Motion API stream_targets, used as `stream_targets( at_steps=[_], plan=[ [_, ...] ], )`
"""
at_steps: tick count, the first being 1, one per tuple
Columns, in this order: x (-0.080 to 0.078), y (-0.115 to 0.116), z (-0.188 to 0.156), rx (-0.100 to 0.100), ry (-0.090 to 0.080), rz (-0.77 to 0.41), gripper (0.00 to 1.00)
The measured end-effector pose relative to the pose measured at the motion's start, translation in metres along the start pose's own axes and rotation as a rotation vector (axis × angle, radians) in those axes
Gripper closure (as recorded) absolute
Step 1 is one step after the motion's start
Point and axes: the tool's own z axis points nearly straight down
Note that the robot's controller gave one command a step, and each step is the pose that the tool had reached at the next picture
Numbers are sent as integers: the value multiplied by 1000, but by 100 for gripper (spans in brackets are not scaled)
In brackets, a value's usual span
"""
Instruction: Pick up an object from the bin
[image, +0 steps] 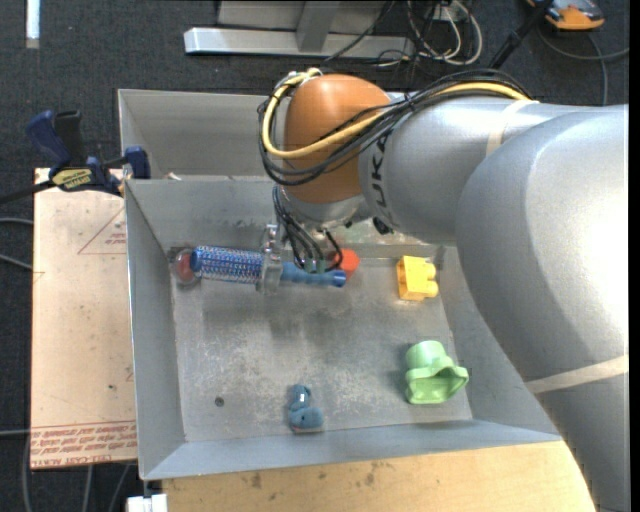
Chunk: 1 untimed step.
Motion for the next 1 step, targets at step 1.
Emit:
stream_targets(
  at_steps=[1],
  plan=[
    [-1,1,-51,-1,-4,-1,100]
  ],
)
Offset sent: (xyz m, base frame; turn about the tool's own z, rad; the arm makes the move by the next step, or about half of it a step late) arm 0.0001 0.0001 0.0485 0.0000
